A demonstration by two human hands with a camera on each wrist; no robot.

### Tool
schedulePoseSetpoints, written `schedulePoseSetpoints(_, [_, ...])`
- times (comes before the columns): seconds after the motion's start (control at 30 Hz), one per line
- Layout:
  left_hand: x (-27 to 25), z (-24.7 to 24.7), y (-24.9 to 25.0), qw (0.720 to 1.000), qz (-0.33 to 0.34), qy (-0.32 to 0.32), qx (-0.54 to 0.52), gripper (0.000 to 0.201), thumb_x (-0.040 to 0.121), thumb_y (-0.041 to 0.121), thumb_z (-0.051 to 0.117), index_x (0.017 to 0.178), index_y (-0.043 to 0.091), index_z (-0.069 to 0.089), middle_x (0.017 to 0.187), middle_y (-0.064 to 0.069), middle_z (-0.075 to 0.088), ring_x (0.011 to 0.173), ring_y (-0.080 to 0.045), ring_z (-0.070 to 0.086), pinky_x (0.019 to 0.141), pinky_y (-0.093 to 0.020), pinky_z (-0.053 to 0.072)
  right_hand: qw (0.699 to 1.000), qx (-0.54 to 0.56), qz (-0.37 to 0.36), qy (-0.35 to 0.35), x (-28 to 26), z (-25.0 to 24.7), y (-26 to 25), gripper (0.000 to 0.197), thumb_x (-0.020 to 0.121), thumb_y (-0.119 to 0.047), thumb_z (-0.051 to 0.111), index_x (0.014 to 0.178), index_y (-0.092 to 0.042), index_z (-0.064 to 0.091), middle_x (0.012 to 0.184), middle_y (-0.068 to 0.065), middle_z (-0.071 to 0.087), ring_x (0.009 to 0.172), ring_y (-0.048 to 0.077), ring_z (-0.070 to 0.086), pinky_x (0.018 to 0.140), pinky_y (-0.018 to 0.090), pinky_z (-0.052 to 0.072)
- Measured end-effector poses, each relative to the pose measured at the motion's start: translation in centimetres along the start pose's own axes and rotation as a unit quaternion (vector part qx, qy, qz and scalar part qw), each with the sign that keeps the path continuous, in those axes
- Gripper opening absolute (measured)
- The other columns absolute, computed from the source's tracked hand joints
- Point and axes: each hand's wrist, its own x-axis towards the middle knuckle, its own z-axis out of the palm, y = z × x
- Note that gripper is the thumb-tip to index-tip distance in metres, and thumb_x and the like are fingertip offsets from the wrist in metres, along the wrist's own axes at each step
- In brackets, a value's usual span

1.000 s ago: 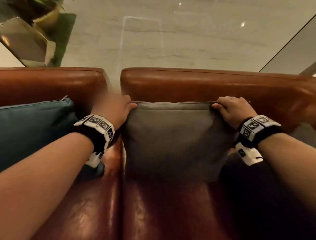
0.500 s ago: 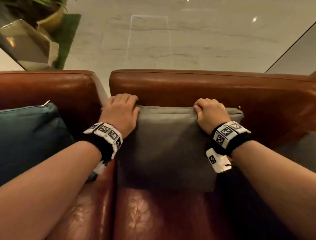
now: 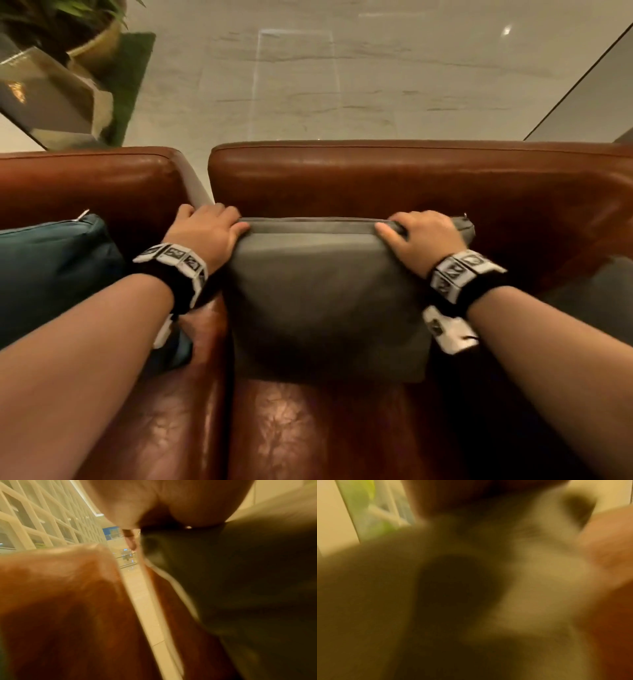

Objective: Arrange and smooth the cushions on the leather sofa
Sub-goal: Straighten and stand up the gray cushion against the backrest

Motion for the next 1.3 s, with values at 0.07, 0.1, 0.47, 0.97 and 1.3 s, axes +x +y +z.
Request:
schedulePoseSetpoints(0.07, [-0.4,0.3,-1.3,1.0,0.022,-0.003,0.02,0.046,0.096,0.046,0.02,0.09,0.015,0.052,0.085,-0.012,0.062,0.082,-0.035,0.062,0.077,-0.047,0.039,0.998,-0.061,-0.017,-0.002,-1.0,-0.3,3.0,0.067,0.089,-0.072,0.012,0.081,-0.022,0.055,0.087,0.008,0.069,0.088,0.032,0.063,0.078,0.04,0.042])
schedulePoseSetpoints(0.1, [-0.1,0.2,-1.1,1.0,0.021,-0.004,0.021,0.046,0.097,0.046,0.019,0.086,0.015,0.05,0.082,-0.012,0.063,0.078,-0.036,0.063,0.075,-0.047,0.038,0.997,-0.069,-0.03,-0.007,-1.0,-0.6,3.5,0.063,0.091,-0.07,0.01,0.075,-0.022,0.048,0.083,0.01,0.067,0.083,0.034,0.063,0.073,0.04,0.042])
schedulePoseSetpoints(0.47, [-5.4,4.0,-1.8,0.861,-0.207,0.035,-0.463,0.03,0.102,0.027,0.033,0.116,0.019,0.059,0.119,-0.012,0.062,0.116,-0.027,0.056,0.098,-0.031,0.037,0.684,0.618,0.359,0.147,-5.1,2.5,8.8,0.033,0.1,-0.042,0.042,0.113,-0.021,0.063,0.097,-0.006,0.071,0.092,0.009,0.066,0.075,0.028,0.053])
schedulePoseSetpoints(0.97, [-7.2,7.7,2.1,0.761,-0.34,0.019,-0.552,0.051,0.098,0.04,0.04,0.134,0.005,0.05,0.132,-0.009,0.057,0.124,-0.023,0.051,0.107,-0.029,0.034,0.714,0.576,0.387,0.089,-8.0,7.7,8.5,0.076,0.046,-0.085,0.068,0.101,-0.031,0.069,0.106,0.001,0.071,0.097,0.02,0.067,0.082,0.04,0.055])
schedulePoseSetpoints(1.3, [-7.7,8.0,2.6,0.756,-0.366,0.092,-0.535,0.017,0.098,0.021,0.048,0.101,0.011,0.062,0.089,-0.004,0.063,0.09,-0.02,0.058,0.069,-0.02,0.039,0.796,0.419,0.391,0.196,-7.5,6.1,6.5,0.027,0.094,-0.037,0.057,0.1,-0.013,0.07,0.091,0.007,0.067,0.085,0.015,0.059,0.073,0.024,0.04])
